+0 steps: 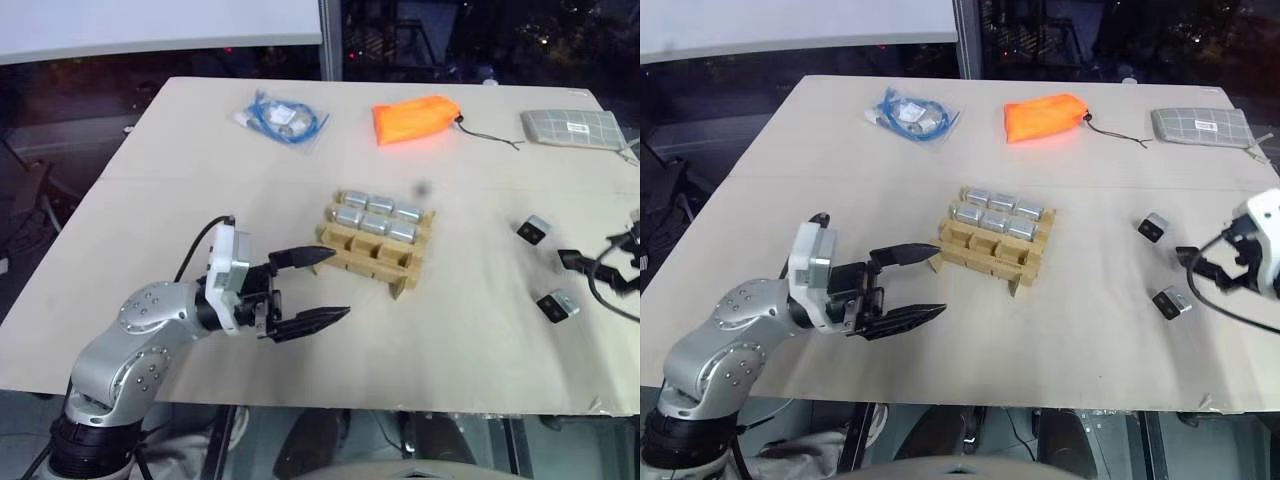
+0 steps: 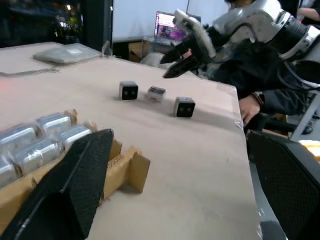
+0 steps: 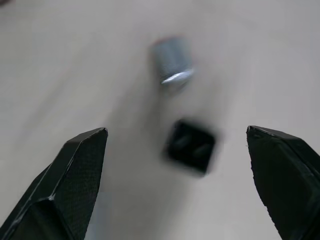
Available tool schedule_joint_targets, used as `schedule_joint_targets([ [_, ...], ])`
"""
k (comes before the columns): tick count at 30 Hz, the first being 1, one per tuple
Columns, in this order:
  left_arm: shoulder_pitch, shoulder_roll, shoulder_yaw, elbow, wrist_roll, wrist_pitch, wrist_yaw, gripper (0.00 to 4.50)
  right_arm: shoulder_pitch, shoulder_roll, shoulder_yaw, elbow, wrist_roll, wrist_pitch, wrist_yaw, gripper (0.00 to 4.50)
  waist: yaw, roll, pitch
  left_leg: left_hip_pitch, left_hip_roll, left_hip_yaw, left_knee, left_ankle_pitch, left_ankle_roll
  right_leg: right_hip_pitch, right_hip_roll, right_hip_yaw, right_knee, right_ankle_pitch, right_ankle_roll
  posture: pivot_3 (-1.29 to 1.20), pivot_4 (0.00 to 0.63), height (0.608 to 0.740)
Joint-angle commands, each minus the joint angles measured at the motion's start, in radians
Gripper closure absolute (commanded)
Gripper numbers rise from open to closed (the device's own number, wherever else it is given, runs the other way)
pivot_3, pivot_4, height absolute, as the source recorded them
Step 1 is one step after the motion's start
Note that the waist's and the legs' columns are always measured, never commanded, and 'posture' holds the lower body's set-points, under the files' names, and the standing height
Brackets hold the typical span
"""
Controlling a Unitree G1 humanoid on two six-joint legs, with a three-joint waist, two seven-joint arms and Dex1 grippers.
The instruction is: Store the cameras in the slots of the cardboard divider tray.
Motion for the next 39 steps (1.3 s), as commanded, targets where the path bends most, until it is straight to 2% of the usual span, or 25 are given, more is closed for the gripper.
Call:
schedule_joint_targets([
  [1, 0.007, 0.013, 0.028, -0.040, -0.012, -0.017, -0.009, 0.04, 0.088, -0.037, -0.090, -0.110, 0.034, 0.039, 0.066, 0.09, 0.000, 0.000, 0.000, 0.000, 0.000, 0.000, 0.000, 0.000, 0.000, 0.000, 0.000, 0.000, 0.000, 0.000, 0.000, 0.00, 0.150, 0.740],
  [6, 0.003, 0.021, 0.022, -0.023, -0.010, -0.017, -0.038, 0.04, 0.197, -0.032, -0.064, -0.146, -0.002, 0.026, 0.059, 0.09, -0.001, 0.000, 0.000, 0.001, 0.000, 0.001, 0.001, 0.000, 0.000, 0.001, 0.000, 0.000, 0.000, 0.000, 0.000, 0.00, 0.150, 0.740],
  [21, 0.065, 0.051, 0.034, -0.038, 0.020, -0.041, -0.100, 0.04, 0.168, -0.022, 0.062, -0.098, -0.047, -0.021, 0.022, 0.09, -0.001, 0.000, 0.000, 0.000, 0.000, 0.001, 0.001, 0.000, 0.000, 0.001, 0.000, 0.000, 0.000, 0.000, 0.000, 0.00, 0.150, 0.740],
  [22, 0.076, 0.056, 0.035, -0.041, 0.022, -0.047, -0.110, 0.00, 0.162, -0.025, 0.071, -0.090, -0.050, -0.025, 0.022, 0.59, -0.001, 0.000, 0.000, 0.000, 0.000, 0.001, 0.001, 0.000, 0.000, 0.001, 0.000, 0.000, 0.000, 0.000, 0.000, 0.00, 0.150, 0.740],
  [23, 0.084, 0.060, 0.036, -0.042, 0.023, -0.052, -0.117, 0.00, 0.157, -0.028, 0.077, -0.084, -0.053, -0.028, 0.023, 0.82, -0.001, 0.000, 0.000, 0.000, 0.000, 0.001, 0.001, 0.000, 0.000, 0.001, 0.000, 0.000, 0.000, 0.000, 0.000, 0.00, 0.150, 0.740],
  [25, 0.098, 0.067, 0.036, -0.045, 0.028, -0.062, -0.131, 0.00, 0.150, -0.031, 0.083, -0.072, -0.056, -0.033, 0.024, 1.66, -0.001, 0.000, 0.000, 0.001, 0.000, 0.001, 0.001, 0.000, 0.000, 0.001, 0.000, 0.000, 0.000, 0.000, 0.000, 0.00, 0.150, 0.740],
  [26, 0.107, 0.073, 0.035, -0.045, 0.035, -0.074, -0.145, 0.00, 0.144, -0.032, 0.091, -0.062, -0.061, -0.038, 0.024, 2.24, -0.001, 0.000, 0.000, 0.001, 0.000, 0.001, 0.001, 0.000, 0.000, 0.001, 0.000, 0.000, 0.000, 0.000, 0.000, 0.00, 0.150, 0.740],
  [27, 0.114, 0.076, 0.036, -0.044, 0.039, -0.081, -0.153, 0.00, 0.140, -0.034, 0.098, -0.054, -0.065, -0.042, 0.024, 2.49, -0.001, 0.000, 0.000, 0.001, 0.000, 0.001, 0.001, 0.000, 0.000, 0.001, 0.000, 0.000, 0.000, 0.000, 0.000, 0.00, 0.150, 0.740],
  [28, 0.117, 0.079, 0.036, -0.042, 0.040, -0.086, -0.158, 0.00, 0.137, -0.036, 0.104, -0.049, -0.070, -0.046, 0.024, 3.15, -0.001, 0.000, 0.000, 0.001, 0.000, 0.001, 0.001, 0.000, 0.000, 0.001, 0.000, 0.000, 0.000, 0.000, 0.000, 0.00, 0.150, 0.740],
  [30, 0.117, 0.079, 0.039, -0.036, 0.039, -0.089, -0.158, 0.00, 0.134, -0.037, 0.109, -0.045, -0.076, -0.055, 0.026, 3.86, -0.001, 0.000, 0.000, 0.001, 0.000, 0.001, 0.001, 0.000, 0.000, 0.001, 0.000, 0.000, 0.000, 0.000, 0.000, 0.00, 0.150, 0.740],
  [33, 0.118, 0.071, 0.044, -0.025, 0.034, -0.089, -0.146, 0.00, 0.102, -0.021, 0.109, -0.067, -0.094, -0.144, 0.026, 3.86, -0.001, 0.000, 0.000, 0.001, 0.000, 0.001, 0.001, 0.000, 0.000, 0.001, 0.000, 0.000, 0.000, 0.000, 0.000, 0.00, 0.150, 0.740],
  [35, 0.126, 0.059, 0.053, -0.011, 0.025, -0.087, -0.133, 0.00, 0.026, 0.011, 0.115, -0.124, -0.048, -0.194, 0.037, 3.86, -0.007, 0.001, 0.000, 0.001, 0.000, 0.001, 0.001, 0.000, 0.000, 0.001, 0.000, 0.001, 0.000, 0.000, 0.000, 0.00, 0.150, 0.740],
  [37, 0.143, 0.041, 0.069, 0.018, 0.024, -0.089, -0.117, 0.00, -0.080, 0.038, 0.187, -0.186, -0.032, -0.238, 0.041, 3.86, -0.014, 0.002, 0.000, 0.001, 0.000, 0.002, 0.001, 0.000, 0.000, 0.001, 0.000, 0.001, 0.001, 0.000, 0.000, 0.00, 0.150, 0.740],
  [39, 0.171, 0.028, 0.077, 0.047, 0.049, -0.111, -0.118, 0.00, -0.222, 0.098, 0.319, -0.228, -0.059, -0.277, 0.011, 3.86, -0.026, 0.002, 0.000, 0.002, 0.001, 0.002, 0.001, 0.000, 0.000, 0.000, 0.001, 0.001, 0.001, 0.000, 0.000, 0.00, 0.150, 0.740],
])
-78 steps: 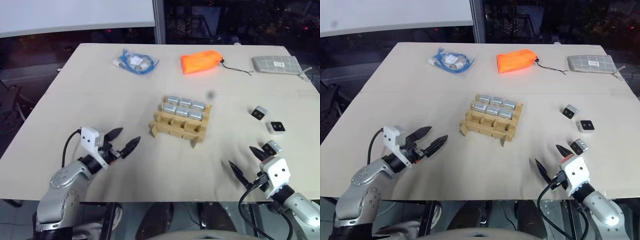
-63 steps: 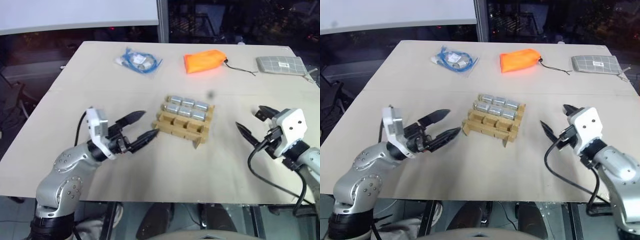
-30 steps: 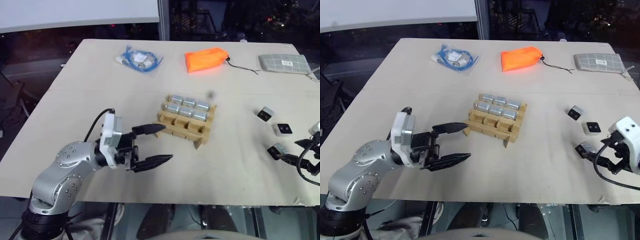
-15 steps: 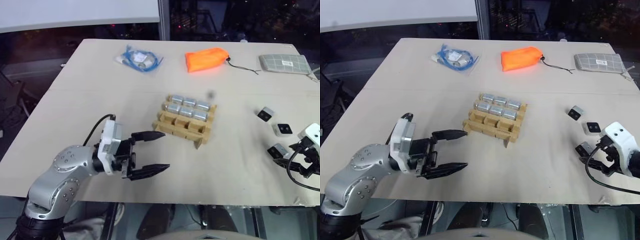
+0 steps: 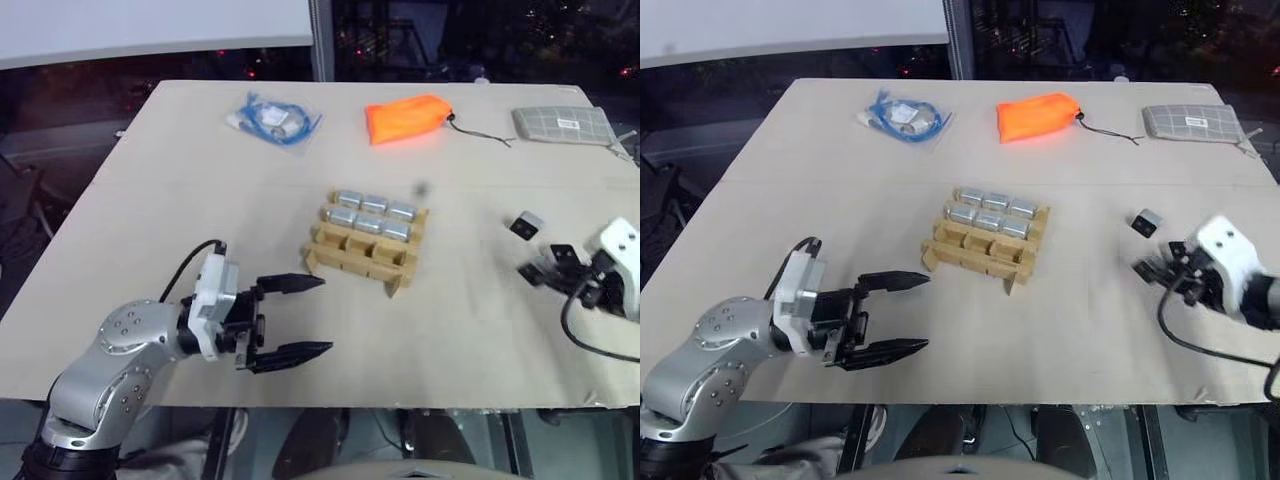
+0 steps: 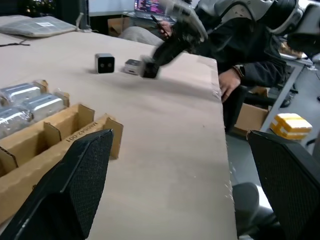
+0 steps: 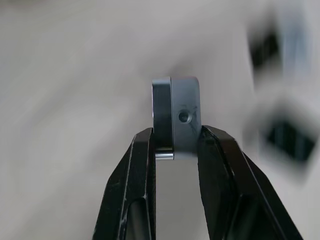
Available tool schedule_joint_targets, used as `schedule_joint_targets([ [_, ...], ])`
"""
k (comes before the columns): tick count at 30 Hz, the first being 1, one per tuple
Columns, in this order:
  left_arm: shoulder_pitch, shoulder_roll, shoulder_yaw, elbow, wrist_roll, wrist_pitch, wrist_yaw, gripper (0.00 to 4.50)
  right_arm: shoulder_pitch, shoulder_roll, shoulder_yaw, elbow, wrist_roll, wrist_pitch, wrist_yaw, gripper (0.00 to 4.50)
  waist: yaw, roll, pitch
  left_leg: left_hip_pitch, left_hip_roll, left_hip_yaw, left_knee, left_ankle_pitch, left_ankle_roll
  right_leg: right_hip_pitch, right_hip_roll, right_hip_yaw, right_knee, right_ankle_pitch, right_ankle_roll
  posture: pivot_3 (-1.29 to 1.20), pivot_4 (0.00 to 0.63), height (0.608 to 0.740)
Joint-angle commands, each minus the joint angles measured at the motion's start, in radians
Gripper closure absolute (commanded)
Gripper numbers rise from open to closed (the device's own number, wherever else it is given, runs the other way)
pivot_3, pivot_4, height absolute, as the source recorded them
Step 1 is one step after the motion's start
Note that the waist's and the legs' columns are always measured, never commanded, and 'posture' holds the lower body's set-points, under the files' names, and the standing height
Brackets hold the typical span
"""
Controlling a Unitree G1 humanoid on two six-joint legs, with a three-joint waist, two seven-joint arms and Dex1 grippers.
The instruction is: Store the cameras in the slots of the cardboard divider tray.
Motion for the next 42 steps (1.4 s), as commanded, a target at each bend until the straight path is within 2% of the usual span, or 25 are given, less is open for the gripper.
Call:
schedule_joint_targets([
  [1, 0.036, -0.021, 0.034, 0.042, 0.019, -0.044, 0.008, 0.00, -0.210, 0.096, 0.193, -0.105, -0.022, -0.079, -0.044, 3.86, -0.011, -0.002, 0.000, 0.000, 0.000, 0.000, 0.000, 0.000, 0.000, 0.000, 0.000, 0.000, 0.000, 0.000, 0.000, 0.00, 0.150, 0.740],
  [5, 0.062, -0.037, 0.036, 0.055, 0.045, -0.076, 0.006, 0.00, -0.428, 0.289, 0.434, -0.062, -0.115, -0.085, -0.136, 3.86, -0.002, -0.003, 0.000, -0.001, 0.001, -0.001, 0.000, 0.000, -0.001, -0.001, 0.001, -0.001, 0.000, 0.000, 0.000, 0.00, 0.150, 0.740],
  [8, 0.084, -0.043, 0.054, 0.039, 0.049, -0.085, 0.023, 0.00, -0.538, 0.429, 0.592, 0.040, -0.208, -0.122, -0.174, 3.86, 0.004, -0.004, 0.000, -0.002, -0.002, -0.002, 0.000, 0.002, -0.004, -0.002, -0.002, -0.002, 0.000, 0.000, 0.000, 0.00, 0.150, 0.740],
  [12, 0.139, -0.041, 0.102, 0.017, 0.046, -0.097, 0.045, 0.00, -0.621, 0.527, 0.662, 0.176, -0.270, -0.167, -0.181, 3.86, 0.004, -0.004, 0.000, -0.002, -0.003, -0.003, 0.000, 0.002, -0.005, -0.004, -0.002, -0.002, 0.001, 0.000, -0.001, 0.00, 0.150, 0.740],
  [23, 0.238, -0.104, 0.254, 0.083, 0.072, -0.174, 0.138, 0.00, -0.684, 0.646, 0.727, 0.275, -0.324, -0.186, -0.132, 3.86, -0.009, -0.003, -0.001, 0.000, -0.003, -0.001, -0.001, 0.002, -0.003, -0.005, -0.002, 0.000, 0.008, 0.000, -0.001, 0.00, 0.150, 0.740],
  [34, 0.240, -0.123, 0.260, 0.084, 0.083, -0.186, 0.174, 0.00, -0.711, 0.696, 0.746, 0.339, -0.372, -0.188, -0.114, 3.86, -0.009, -0.003, -0.001, 0.000, -0.003, -0.002, 0.000, 0.001, -0.003, -0.006, -0.001, 0.000, 0.010, 0.001, -0.002, 0.00, 0.150, 0.740],
  [42, 0.225, -0.123, 0.247, 0.083, 0.090, -0.186, 0.183, 0.00, -0.716, 0.661, 0.783, 0.370, -0.415, -0.172, -0.060, 3.86, -0.008, -0.003, -0.001, 0.000, -0.003, -0.002, 0.000, 0.001, -0.003, -0.006, -0.001, -0.001, 0.010, 0.001, -0.002, 0.00, 0.150, 0.740],
])
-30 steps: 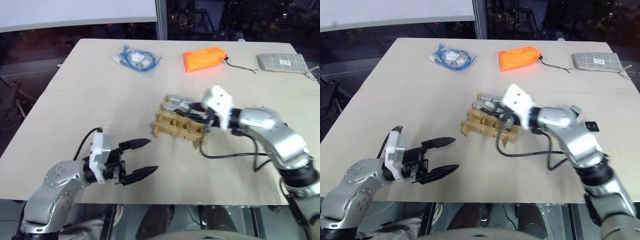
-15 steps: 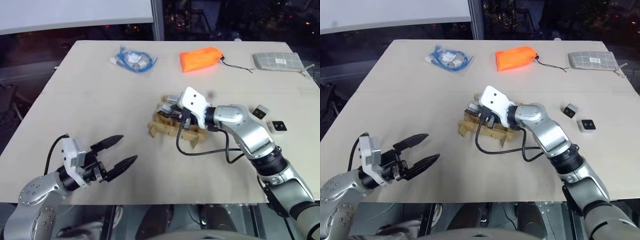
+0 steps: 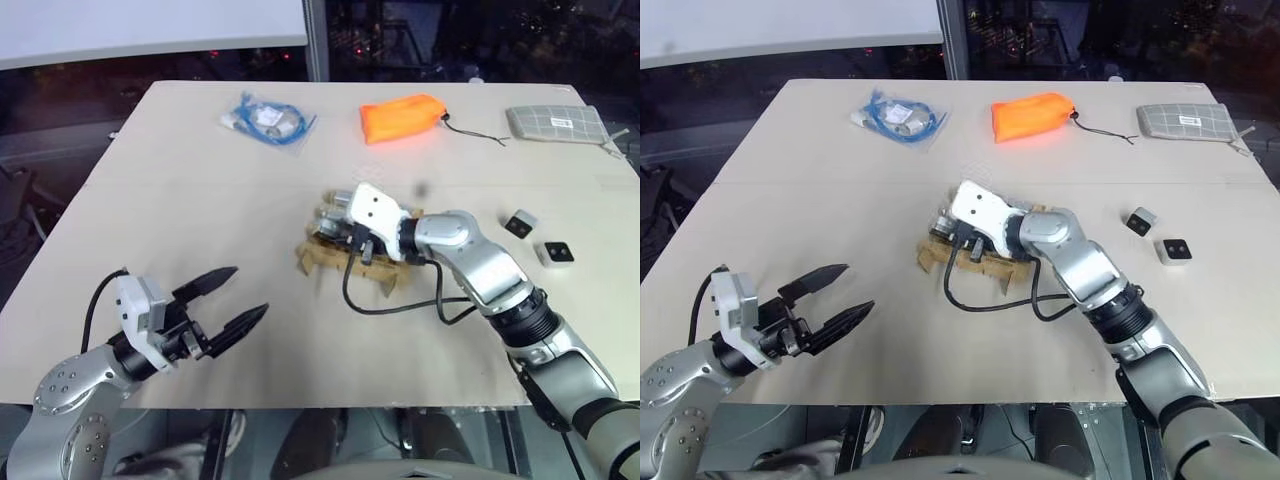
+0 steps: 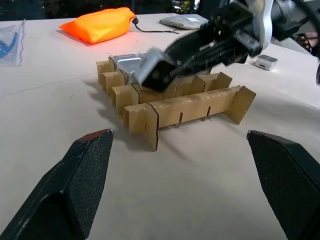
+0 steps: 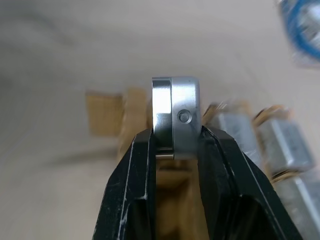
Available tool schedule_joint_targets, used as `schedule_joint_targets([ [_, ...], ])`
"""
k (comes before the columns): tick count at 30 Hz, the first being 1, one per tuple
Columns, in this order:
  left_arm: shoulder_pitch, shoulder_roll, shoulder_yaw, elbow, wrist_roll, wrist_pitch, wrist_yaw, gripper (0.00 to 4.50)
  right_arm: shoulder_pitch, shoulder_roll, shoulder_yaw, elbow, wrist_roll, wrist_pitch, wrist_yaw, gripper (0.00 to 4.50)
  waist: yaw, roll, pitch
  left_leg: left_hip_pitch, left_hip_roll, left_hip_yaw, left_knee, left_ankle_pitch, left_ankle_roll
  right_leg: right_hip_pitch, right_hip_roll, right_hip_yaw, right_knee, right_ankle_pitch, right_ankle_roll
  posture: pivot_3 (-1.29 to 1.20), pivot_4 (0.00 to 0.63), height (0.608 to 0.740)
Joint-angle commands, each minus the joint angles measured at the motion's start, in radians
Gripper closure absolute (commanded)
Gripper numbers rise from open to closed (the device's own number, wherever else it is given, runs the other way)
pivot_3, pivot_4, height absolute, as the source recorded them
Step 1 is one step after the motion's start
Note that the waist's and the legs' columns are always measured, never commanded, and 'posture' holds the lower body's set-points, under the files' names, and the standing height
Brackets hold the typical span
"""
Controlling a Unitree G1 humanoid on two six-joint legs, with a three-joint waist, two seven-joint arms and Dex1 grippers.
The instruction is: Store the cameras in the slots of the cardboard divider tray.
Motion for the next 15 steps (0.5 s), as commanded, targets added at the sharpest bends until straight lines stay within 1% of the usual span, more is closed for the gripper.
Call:
schedule_joint_targets([
  [1, -0.009, -0.001, 0.003, -0.019, 0.004, -0.019, 0.005, 0.00, -0.032, -0.012, 0.006, -0.019, -0.010, -0.003, 0.042, 3.86, 0.000, 0.000, 0.000, 0.000, 0.000, 0.000, 0.000, 0.000, 0.000, 0.000, 0.000, 0.000, 0.000, 0.000, 0.000, 0.00, 0.150, 0.740],
  [3, -0.015, -0.001, 0.000, -0.017, 0.005, -0.020, 0.006, 0.00, -0.036, -0.017, 0.015, -0.012, -0.016, -0.004, 0.061, 3.86, 0.000, 0.000, 0.000, 0.000, 0.000, 0.000, 0.000, 0.000, 0.000, 0.000, 0.000, 0.000, 0.000, 0.000, 0.000, 0.00, 0.150, 0.740],
  [5, -0.020, -0.001, -0.003, -0.014, 0.005, -0.021, 0.005, 0.00, -0.039, -0.010, 0.006, -0.009, -0.019, -0.008, 0.059, 2.83, 0.000, 0.000, 0.000, 0.000, 0.000, 0.000, 0.000, 0.000, 0.000, 0.000, 0.000, 0.000, 0.000, 0.000, 0.000, 0.00, 0.150, 0.740],
  [6, -0.024, -0.002, -0.004, -0.013, 0.005, -0.020, 0.005, 0.00, -0.039, -0.008, -0.007, -0.021, -0.025, -0.013, 0.043, 2.53, 0.000, 0.000, 0.000, 0.000, 0.000, 0.000, 0.000, 0.000, 0.000, 0.000, 0.000, 0.000, 0.000, 0.000, 0.000, 0.00, 0.150, 0.740],
  [8, -0.029, -0.001, -0.008, -0.016, 0.003, -0.019, 0.003, 0.00, -0.043, -0.006, -0.065, -0.079, 0.000, 0.024, 0.023, 1.67, 0.000, 0.000, 0.000, 0.000, 0.000, 0.000, 0.000, 0.000, 0.000, 0.000, 0.000, 0.000, 0.000, 0.000, 0.000, 0.00, 0.150, 0.740],
  [12, -0.040, 0.001, -0.024, -0.030, 0.002, -0.017, 0.000, 0.00, -0.020, -0.041, -0.226, -0.268, 0.142, 0.147, 0.042, 1.67, 0.004, 0.000, 0.000, -0.001, 0.000, -0.001, 0.000, 0.000, 0.000, -0.001, 0.000, 0.000, 0.000, 0.000, 0.000, 0.00, 0.150, 0.740],
  [15, -0.059, 0.004, -0.053, -0.060, -0.005, -0.009, 0.004, 0.00, 0.038, -0.129, -0.398, -0.411, 0.260, 0.271, 0.059, 1.67, 0.011, 0.000, 0.000, -0.001, 0.000, -0.001, 0.000, 0.000, 0.000, 0.000, -0.001, -0.001, -0.001, 0.000, 0.000, 0.00, 0.150, 0.740],
])
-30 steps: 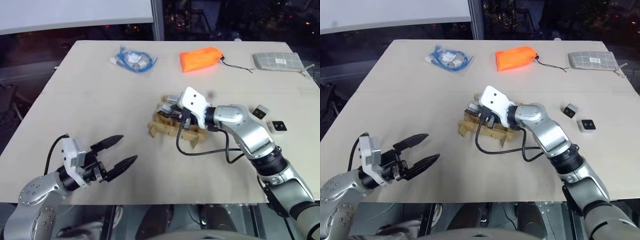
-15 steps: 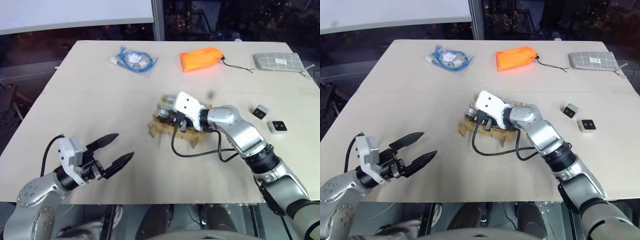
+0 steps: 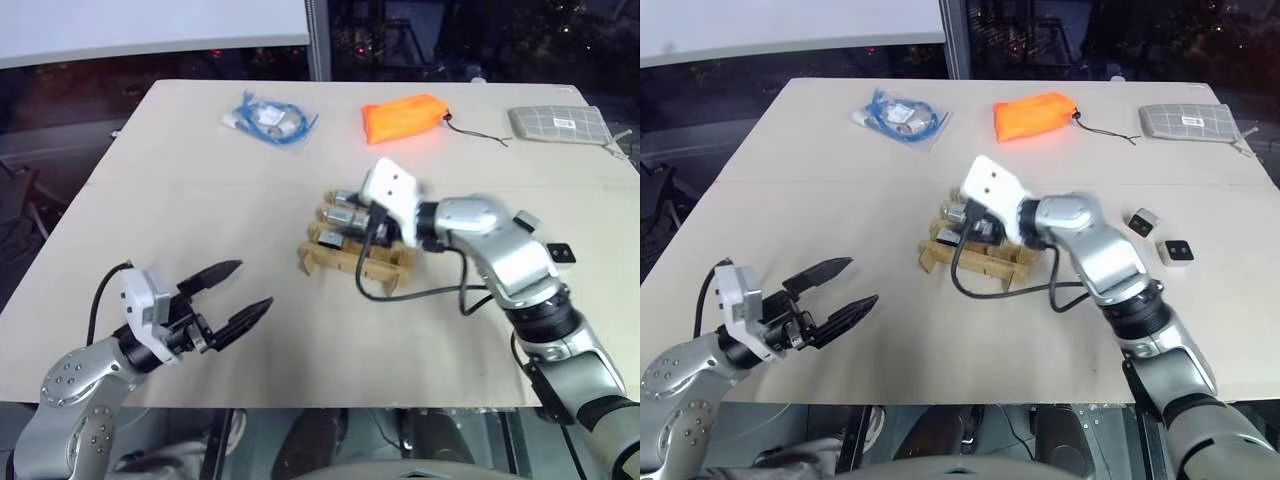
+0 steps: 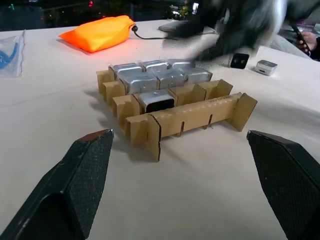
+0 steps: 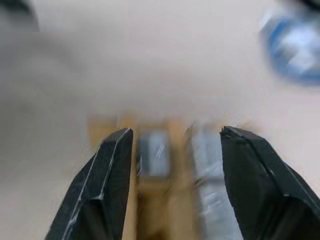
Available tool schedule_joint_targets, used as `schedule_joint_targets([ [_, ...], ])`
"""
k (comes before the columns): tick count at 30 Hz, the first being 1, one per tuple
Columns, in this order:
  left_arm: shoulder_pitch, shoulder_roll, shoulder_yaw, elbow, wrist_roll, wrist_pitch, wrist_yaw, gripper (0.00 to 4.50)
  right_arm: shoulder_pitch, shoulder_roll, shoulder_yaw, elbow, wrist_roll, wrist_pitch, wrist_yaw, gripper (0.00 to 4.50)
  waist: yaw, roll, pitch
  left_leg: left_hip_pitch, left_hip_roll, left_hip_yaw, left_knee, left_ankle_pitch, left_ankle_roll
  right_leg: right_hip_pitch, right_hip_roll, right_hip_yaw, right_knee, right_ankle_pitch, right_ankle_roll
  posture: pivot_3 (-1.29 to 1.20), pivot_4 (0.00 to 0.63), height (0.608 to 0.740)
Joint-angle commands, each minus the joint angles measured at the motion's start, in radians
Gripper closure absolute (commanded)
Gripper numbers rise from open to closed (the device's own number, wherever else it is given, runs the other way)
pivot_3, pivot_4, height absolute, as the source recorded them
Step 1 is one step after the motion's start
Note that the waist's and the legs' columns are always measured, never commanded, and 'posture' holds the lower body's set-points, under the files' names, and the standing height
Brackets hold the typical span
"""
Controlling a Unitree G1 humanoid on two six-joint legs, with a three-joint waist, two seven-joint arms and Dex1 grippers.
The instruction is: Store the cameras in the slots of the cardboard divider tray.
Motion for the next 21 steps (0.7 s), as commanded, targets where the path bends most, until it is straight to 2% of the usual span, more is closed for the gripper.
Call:
schedule_joint_targets([
  [1, -0.030, 0.006, -0.030, -0.069, -0.012, -0.001, 0.002, 0.00, 0.074, -0.133, -0.231, -0.174, 0.122, 0.142, 0.016, 1.67, 0.008, -0.001, 0.000, -0.001, -0.001, -0.002, 0.000, 0.000, 0.000, 0.001, -0.001, -0.001, -0.001, 0.000, 0.000, 0.00, 0.150, 0.740],
  [4, -0.070, 0.015, -0.078, -0.103, -0.027, 0.026, -0.001, 0.00, 0.172, -0.318, -0.351, -0.141, 0.081, 0.161, -0.001, 1.67, 0.024, -0.001, 0.000, 0.000, -0.002, -0.002, 0.000, 0.000, 0.001, 0.002, -0.002, -0.002, -0.002, 0.000, 0.000, 0.00, 0.150, 0.740],
  [6, -0.103, 0.023, -0.117, -0.122, -0.039, 0.048, -0.012, 0.00, 0.256, -0.448, -0.374, -0.061, 0.013, 0.090, -0.004, 1.67, 0.027, 0.000, -0.001, 0.000, -0.002, -0.001, 0.000, 0.000, 0.001, 0.002, -0.003, -0.002, -0.002, 0.000, 0.000, 0.00, 0.150, 0.740],
  [10, -0.177, 0.040, -0.171, -0.129, -0.064, 0.085, -0.032, 0.00, 0.327, -0.554, -0.364, 0.120, -0.044, 0.039, -0.023, 1.67, 0.006, 0.001, -0.001, 0.001, 0.000, 0.003, 0.000, 0.000, 0.001, 0.002, 0.000, 0.001, 0.000, 0.000, 0.000, 0.00, 0.150, 0.740],
  [14, -0.255, 0.054, -0.204, -0.112, -0.070, 0.111, -0.049, 0.00, 0.323, -0.514, -0.392, 0.240, -0.056, 0.128, -0.121, 1.67, -0.006, 0.001, -0.001, 0.002, 0.001, 0.005, 0.000, 0.000, 0.001, 0.002, 0.001, 0.003, 0.001, 0.000, 0.000, 0.00, 0.150, 0.740],
  [21, -0.238, 0.051, -0.205, -0.124, -0.070, 0.120, -0.046, 0.00, 0.406, -0.425, -0.495, 0.174, -0.038, 0.247, -0.257, 1.67, 0.004, 0.001, -0.001, 0.001, 0.001, 0.005, 0.000, 0.000, 0.001, 0.001, 0.000, 0.004, 0.001, 0.000, 0.000, 0.00, 0.150, 0.740],
])
